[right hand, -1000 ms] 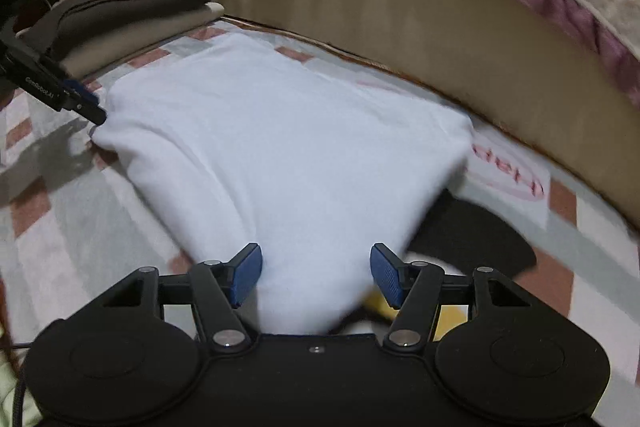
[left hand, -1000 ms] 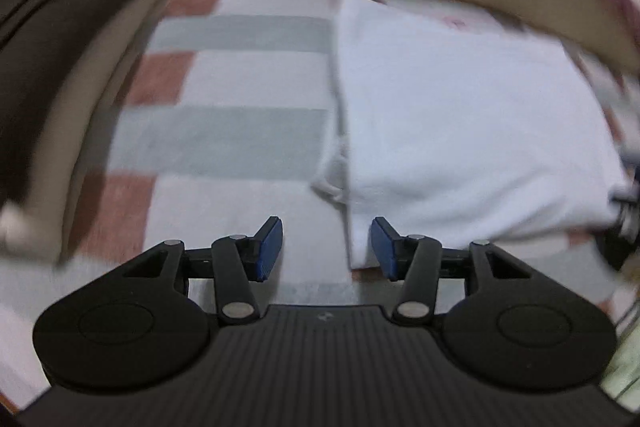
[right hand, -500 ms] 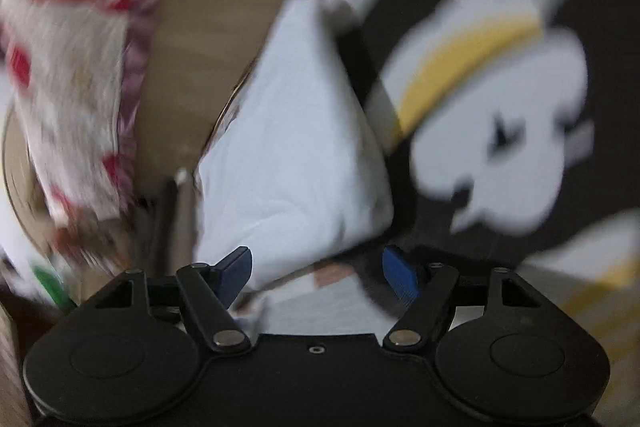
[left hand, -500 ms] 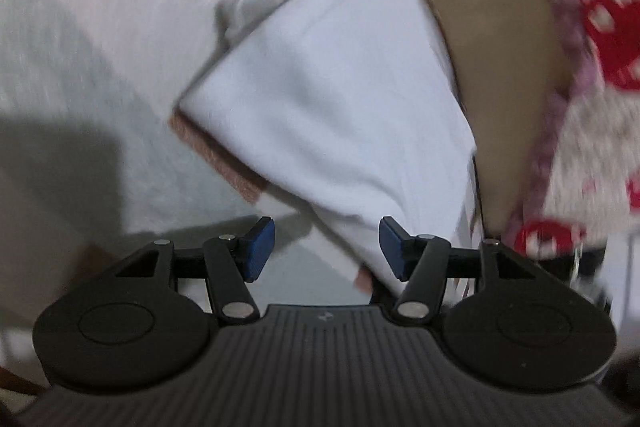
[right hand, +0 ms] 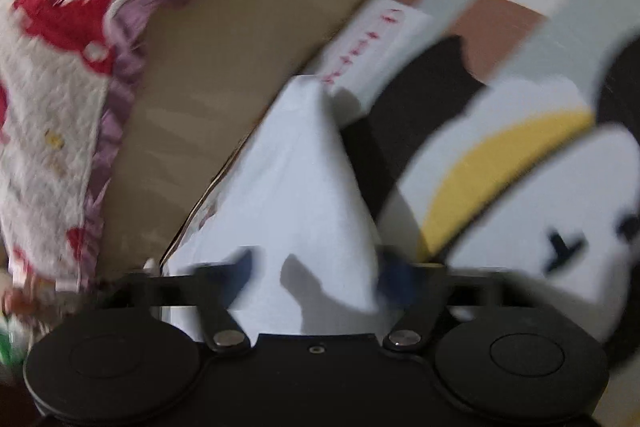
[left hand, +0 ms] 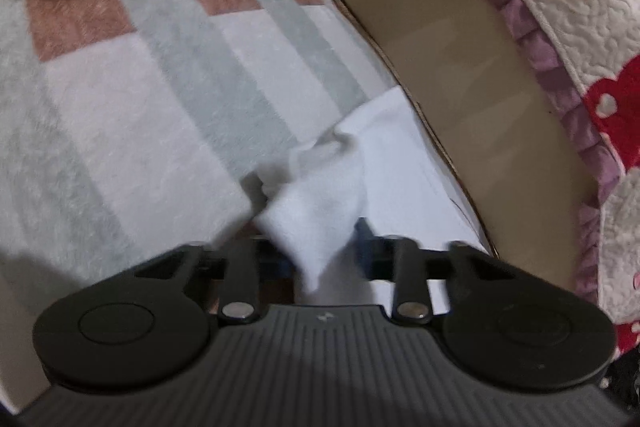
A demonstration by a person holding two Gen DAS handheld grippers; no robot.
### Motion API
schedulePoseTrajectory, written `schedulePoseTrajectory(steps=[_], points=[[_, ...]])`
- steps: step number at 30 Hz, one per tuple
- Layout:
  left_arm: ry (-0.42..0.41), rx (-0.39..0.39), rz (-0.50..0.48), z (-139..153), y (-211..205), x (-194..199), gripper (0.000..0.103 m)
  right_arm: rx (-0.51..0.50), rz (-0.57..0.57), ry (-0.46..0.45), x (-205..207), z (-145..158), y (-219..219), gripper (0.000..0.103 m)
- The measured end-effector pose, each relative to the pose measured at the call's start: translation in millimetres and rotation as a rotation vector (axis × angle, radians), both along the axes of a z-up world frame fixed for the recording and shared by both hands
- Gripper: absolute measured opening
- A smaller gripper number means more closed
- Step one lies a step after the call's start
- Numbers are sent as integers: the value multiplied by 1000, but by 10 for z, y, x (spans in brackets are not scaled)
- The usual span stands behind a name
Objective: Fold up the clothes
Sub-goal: 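Grasp the folded white shirt with both grippers and lift it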
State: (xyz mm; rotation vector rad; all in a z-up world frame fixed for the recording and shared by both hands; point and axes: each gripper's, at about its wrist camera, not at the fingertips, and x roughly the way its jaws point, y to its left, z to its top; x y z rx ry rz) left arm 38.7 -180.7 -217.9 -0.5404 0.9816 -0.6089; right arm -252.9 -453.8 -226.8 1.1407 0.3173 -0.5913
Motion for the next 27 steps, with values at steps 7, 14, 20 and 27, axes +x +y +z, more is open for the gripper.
schedulePoseTrajectory(steps=[7, 14, 20, 27], points=[[-102, 127, -67, 270, -164, 20, 25, -194, 201, 88, 26, 280, -14, 28], [84, 48, -61, -96, 34, 259, 40, -96, 196, 68, -48, 58, -374, 57], [78, -33, -174, -167, -148, 545, 57, -59, 301, 58, 511, -49, -782, 69], [-171, 54, -310, 160, -363, 443, 23, -149, 515, 154, 1132, 179, -870, 26]])
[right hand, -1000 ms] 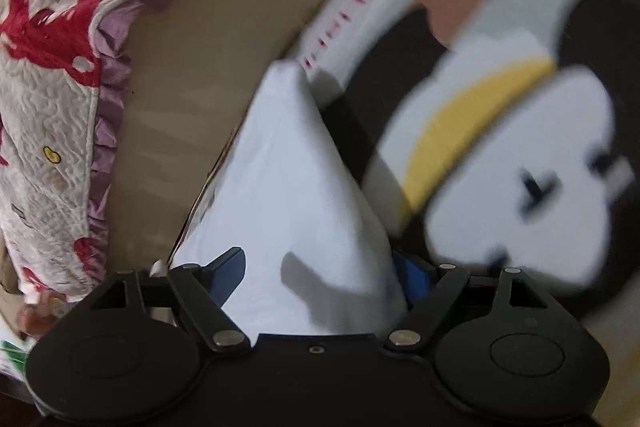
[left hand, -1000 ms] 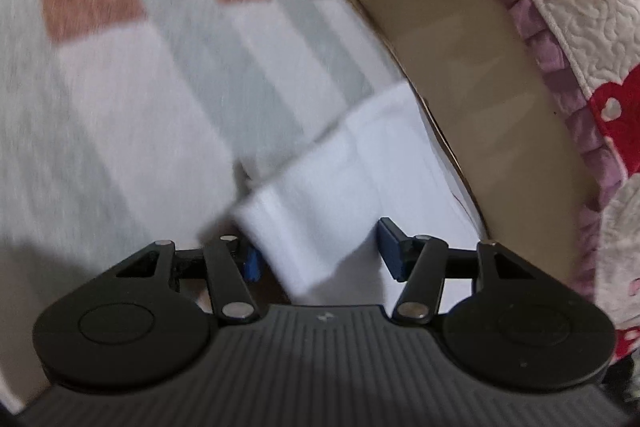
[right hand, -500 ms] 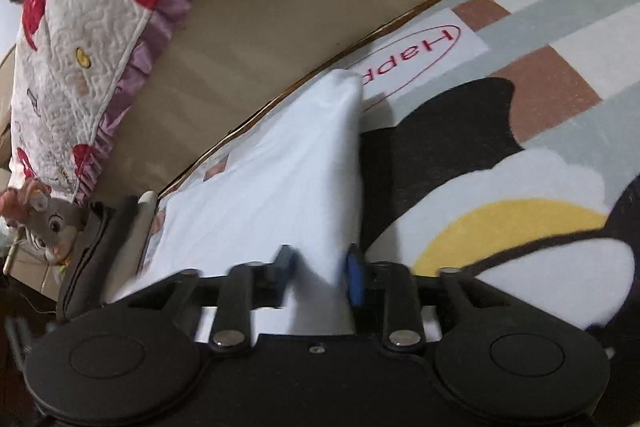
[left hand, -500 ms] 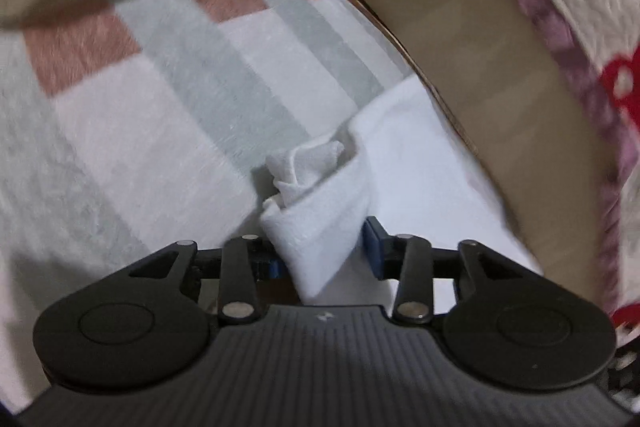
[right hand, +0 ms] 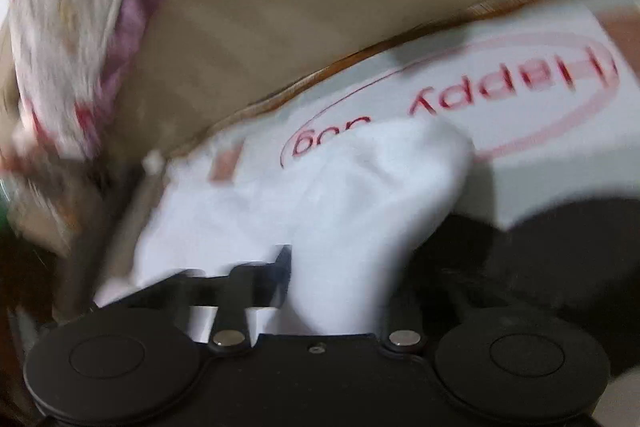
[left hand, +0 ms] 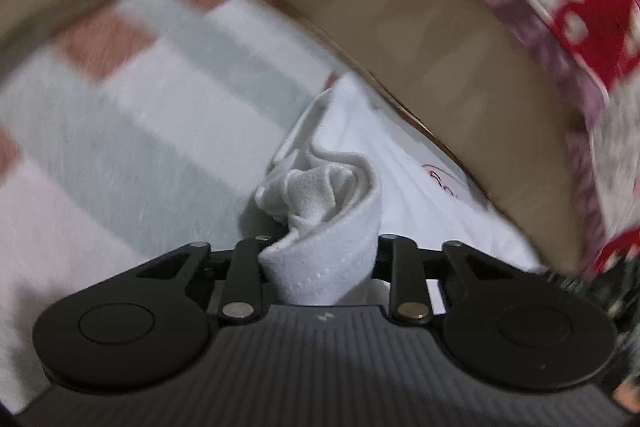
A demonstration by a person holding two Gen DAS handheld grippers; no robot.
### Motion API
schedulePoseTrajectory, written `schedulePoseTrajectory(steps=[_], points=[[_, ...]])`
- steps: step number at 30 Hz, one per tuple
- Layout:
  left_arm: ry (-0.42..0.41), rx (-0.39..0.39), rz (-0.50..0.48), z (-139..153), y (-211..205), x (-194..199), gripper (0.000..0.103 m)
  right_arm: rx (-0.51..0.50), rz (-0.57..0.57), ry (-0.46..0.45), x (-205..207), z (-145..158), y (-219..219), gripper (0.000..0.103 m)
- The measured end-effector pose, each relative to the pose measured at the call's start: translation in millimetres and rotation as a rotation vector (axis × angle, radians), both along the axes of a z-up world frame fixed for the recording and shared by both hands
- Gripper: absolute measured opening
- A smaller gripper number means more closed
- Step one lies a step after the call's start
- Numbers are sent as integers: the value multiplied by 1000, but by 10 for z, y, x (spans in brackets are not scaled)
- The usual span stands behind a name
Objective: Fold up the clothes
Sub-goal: 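Grasp the folded white shirt with both grippers and lift it, then carry the folded shirt with both grippers toward the stack of clothes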
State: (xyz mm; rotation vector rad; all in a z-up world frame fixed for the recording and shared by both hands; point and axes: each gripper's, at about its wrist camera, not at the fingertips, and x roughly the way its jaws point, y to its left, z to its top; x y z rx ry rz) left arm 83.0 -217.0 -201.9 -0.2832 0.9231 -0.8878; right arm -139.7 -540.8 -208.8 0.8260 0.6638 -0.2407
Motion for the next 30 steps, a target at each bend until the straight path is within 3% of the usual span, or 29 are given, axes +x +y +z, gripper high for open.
schedulePoseTrajectory(steps=[4, 11, 16, 22, 26, 28, 30], points=[[-221, -12, -40, 455, -51, -250, 21, -123, 16, -21, -46, 386, 200, 24], [-377, -144, 22, 1067, 229, -367, 21, -407, 89, -65, 230, 1528, 391, 23], [-456, -228, 165, 1442, 627, -206, 21, -622, 255, -45, 814, 2425, 750, 23], [-522, -301, 386, 1809, 1332, -92, 21, -835, 533, -28, 1924, 3319, 1496, 23], [-586, -334, 558, 1836, 1862, -86, 21, -892, 767, -64, 2730, 3564, 2140, 22], [-567, -358, 636, 1812, 2056, -21, 21, -913, 878, -84, 3136, 3510, 2481, 22], [-529, -334, 698, 1669, 2166, 141, 22, -919, 954, -126, 3514, 3393, 2775, 22]])
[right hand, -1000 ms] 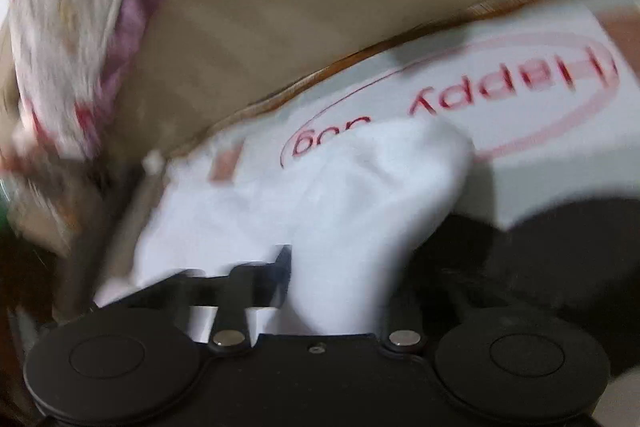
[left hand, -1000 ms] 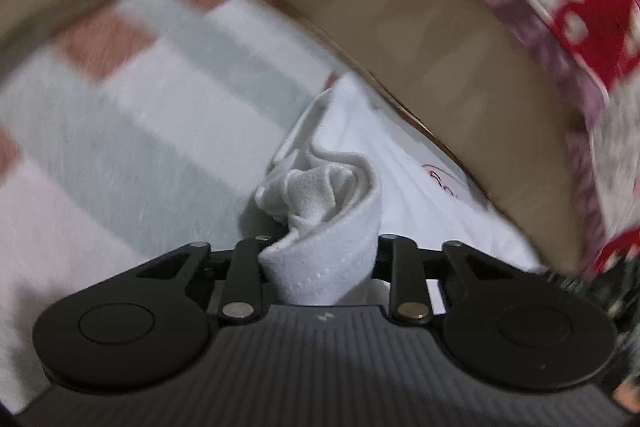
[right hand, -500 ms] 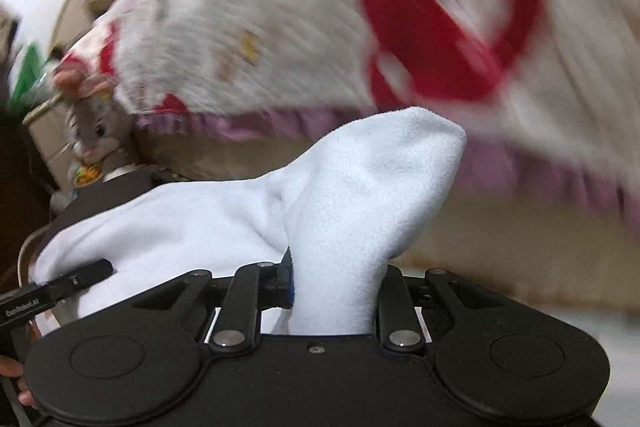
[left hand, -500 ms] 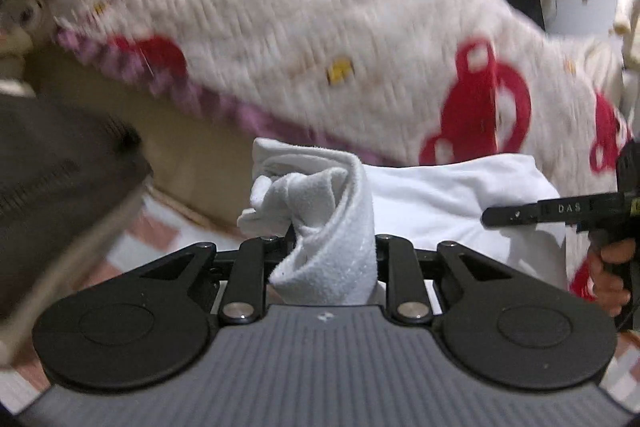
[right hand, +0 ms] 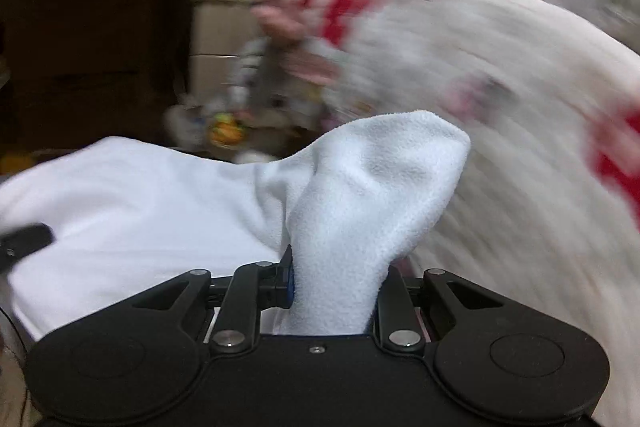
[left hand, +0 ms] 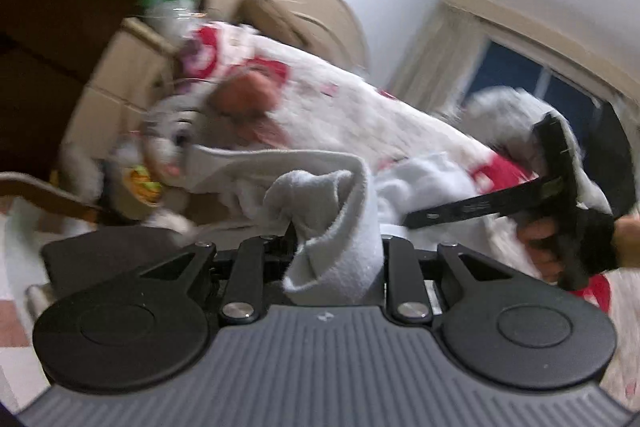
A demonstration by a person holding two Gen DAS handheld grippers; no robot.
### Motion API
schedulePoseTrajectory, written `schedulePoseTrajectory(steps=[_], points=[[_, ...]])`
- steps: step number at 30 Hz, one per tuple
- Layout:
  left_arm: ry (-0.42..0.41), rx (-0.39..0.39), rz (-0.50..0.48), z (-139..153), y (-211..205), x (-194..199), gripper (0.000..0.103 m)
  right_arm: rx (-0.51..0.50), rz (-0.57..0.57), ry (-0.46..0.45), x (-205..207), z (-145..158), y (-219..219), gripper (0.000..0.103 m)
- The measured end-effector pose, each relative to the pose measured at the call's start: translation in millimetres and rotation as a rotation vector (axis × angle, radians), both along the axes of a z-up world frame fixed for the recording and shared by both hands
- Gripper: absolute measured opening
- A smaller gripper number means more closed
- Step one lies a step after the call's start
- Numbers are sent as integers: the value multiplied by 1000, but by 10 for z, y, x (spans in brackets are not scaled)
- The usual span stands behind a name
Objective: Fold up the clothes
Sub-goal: 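Carry the folded shirt with both grippers toward the stack of clothes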
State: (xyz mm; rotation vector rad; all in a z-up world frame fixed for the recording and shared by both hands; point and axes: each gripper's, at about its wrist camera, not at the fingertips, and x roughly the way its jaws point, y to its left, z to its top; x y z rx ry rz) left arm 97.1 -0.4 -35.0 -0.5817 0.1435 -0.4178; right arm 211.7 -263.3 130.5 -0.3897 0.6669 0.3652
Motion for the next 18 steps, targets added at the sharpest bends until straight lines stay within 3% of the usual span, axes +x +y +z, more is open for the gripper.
schedulePoseTrajectory(steps=[2, 3, 4, 7, 9, 10, 14, 18], points=[[82, 16, 55, -206, 58, 201, 22, 32, 54, -33, 345, -186, 232, 25], [160, 35, 79, -366, 51, 337, 22, 59, 41, -54, 491, -313, 282, 39], [243, 33, 93, -530, 63, 466, 22, 91, -24, -64, 606, -480, 258, 59], [482, -61, 104, -988, 160, 796, 23, 201, -279, -57, 857, -999, 64, 64], [521, -149, 105, -1076, 234, 869, 23, 311, -486, -3, 795, -1308, -218, 66], [516, -142, 107, -1047, 234, 882, 24, 378, -569, 25, 702, -1436, -362, 66], [529, -156, 102, -1004, 233, 911, 24, 867, -626, 211, 168, -2002, -984, 69], [557, -213, 92, -1020, 271, 919, 27, 1216, -712, 271, -226, -2584, -1164, 70]])
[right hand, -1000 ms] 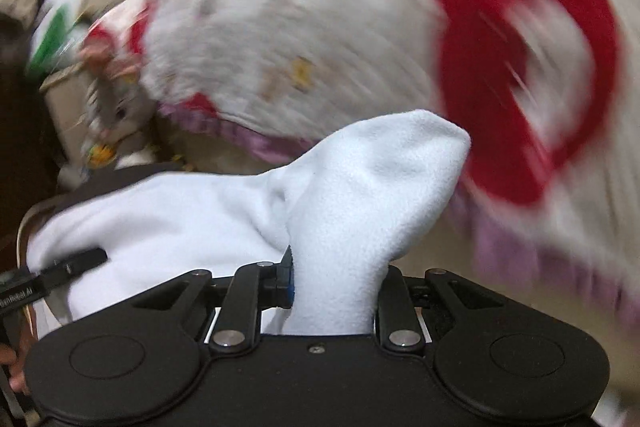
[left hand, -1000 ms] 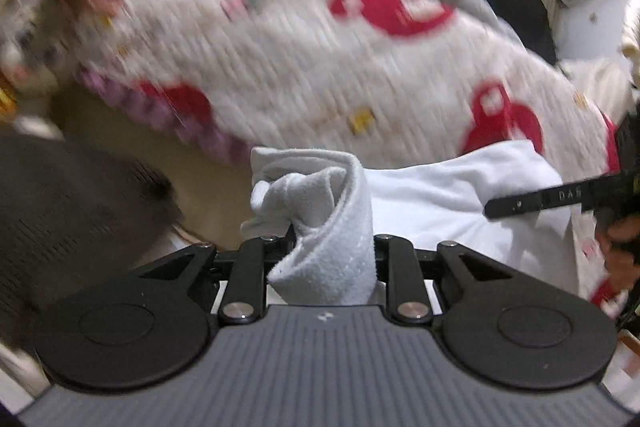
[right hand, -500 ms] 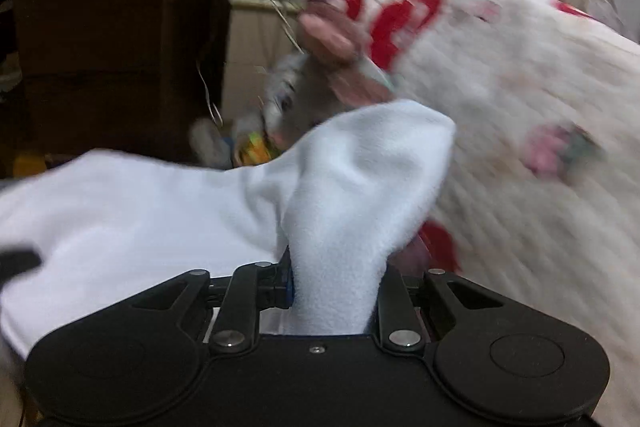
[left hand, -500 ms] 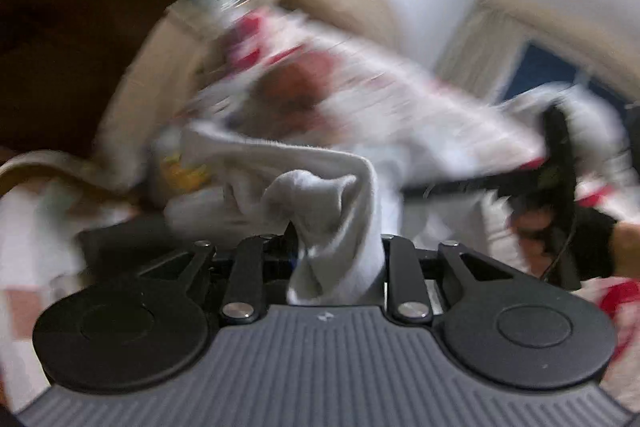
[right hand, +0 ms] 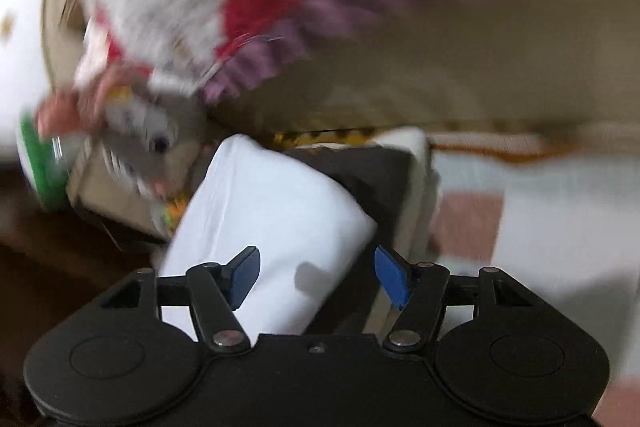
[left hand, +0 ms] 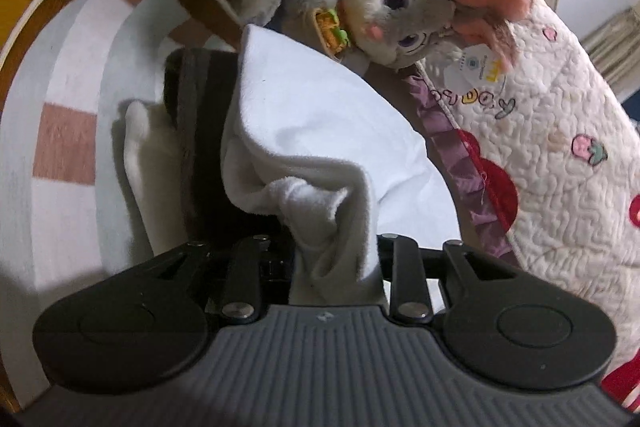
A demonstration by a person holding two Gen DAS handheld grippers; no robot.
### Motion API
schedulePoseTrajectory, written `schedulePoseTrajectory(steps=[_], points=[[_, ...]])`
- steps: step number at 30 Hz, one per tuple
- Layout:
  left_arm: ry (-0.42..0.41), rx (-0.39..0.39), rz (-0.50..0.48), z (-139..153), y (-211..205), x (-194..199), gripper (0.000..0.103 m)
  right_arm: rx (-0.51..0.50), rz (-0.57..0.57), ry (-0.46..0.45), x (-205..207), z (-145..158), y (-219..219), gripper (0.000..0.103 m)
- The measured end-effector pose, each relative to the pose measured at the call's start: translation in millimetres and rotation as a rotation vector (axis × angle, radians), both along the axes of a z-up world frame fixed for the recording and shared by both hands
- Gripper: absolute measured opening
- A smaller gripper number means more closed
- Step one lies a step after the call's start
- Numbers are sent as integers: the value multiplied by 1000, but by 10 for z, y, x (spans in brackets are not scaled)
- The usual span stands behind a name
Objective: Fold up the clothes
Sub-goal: 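Carry the folded shirt with both grippers toward the stack of clothes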
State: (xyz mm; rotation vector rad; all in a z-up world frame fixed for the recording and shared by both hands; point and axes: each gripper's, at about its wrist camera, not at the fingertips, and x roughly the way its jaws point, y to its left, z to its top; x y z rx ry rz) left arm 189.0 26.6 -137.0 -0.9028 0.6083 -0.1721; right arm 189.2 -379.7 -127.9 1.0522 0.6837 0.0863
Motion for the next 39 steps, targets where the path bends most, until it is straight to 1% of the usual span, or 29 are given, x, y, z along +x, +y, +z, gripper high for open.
schedulePoseTrajectory(steps=[2, 5, 7, 9, 10, 11, 12, 13, 14, 16, 18, 19, 20, 21, 22, 23, 24, 25, 27, 28, 29, 30, 31, 32, 33, 34, 36, 38, 39], points=[[3, -4, -2, -59, 23, -21, 28, 84, -17, -20, 0, -152, 22, 71], [7, -16, 22, -97, 66, -38, 40, 88, 12, -60, 160, -160, 170, 71], [13, -39, 57, -156, 106, -27, 50, 49, 36, -60, 319, -115, 244, 74], [39, -104, 79, -275, 153, 29, 52, -12, 79, -38, 561, -93, 330, 82], [51, -144, 71, -342, 165, 67, 49, -53, 109, -18, 696, -89, 380, 77], [51, -162, 47, -375, 159, 97, 44, -134, 112, -24, 739, -21, 438, 74], [36, -156, 21, -358, 140, 109, 26, -221, 112, -33, 769, 58, 497, 66], [1, -117, 10, -274, 110, 85, 22, -285, 104, -65, 759, 151, 555, 49], [-47, -59, 12, -148, 78, 38, 20, -350, 110, -95, 742, 264, 620, 41], [-159, 50, 19, 162, 9, -113, 19, -506, 146, -152, 713, 513, 776, 36], [-250, 129, 17, 436, -73, -289, 19, -686, 240, -268, 671, 794, 968, 34], [-272, 160, 7, 536, -128, -370, 19, -717, 266, -330, 644, 902, 997, 33], [-271, 183, -12, 597, -189, -416, 20, -690, 266, -363, 659, 945, 927, 33], [-235, 192, -45, 594, -263, -404, 24, -656, 263, -391, 680, 978, 845, 32], [-172, 203, -82, 533, -350, -348, 29, -632, 254, -378, 737, 918, 743, 35], [-98, 221, -110, 422, -418, -272, 29, -628, 252, -332, 810, 795, 665, 37], [-24, 241, -129, 292, -459, -197, 31, -645, 249, -246, 890, 629, 621, 41], [13, 244, -127, 228, -447, -162, 35, -665, 245, -155, 971, 458, 583, 49], [10, 214, -83, 236, -314, -170, 37, -642, 193, -123, 937, 259, 535, 62], [9, 198, -60, 241, -247, -174, 37, -628, 166, -112, 913, 164, 512, 66], [-3, 203, -30, 274, -197, -189, 37, -597, 141, -130, 875, 149, 481, 66], [-25, 236, 15, 342, -159, -223, 38, -588, 125, -153, 835, 159, 466, 64], [-36, 261, 57, 381, -109, -234, 44, -606, 118, -164, 816, 159, 474, 56], [-35, 267, 89, 386, -49, -215, 49, -630, 119, -161, 812, 172, 496, 57], [-35, 274, 120, 391, 11, -196, 57, -628, 118, -151, 810, 185, 493, 57], [-34, 280, 152, 396, 70, -178, 58, -621, 116, -140, 809, 198, 487, 57], [16, 254, 164, 269, 159, -6, 59, -605, 110, -126, 822, 243, 475, 58], [71, 220, 160, 101, 217, 202, 61, -578, 100, -108, 831, 242, 469, 61], [83, 211, 160, 23, 218, 294, 65, -555, 93, -100, 835, 222, 467, 61]])
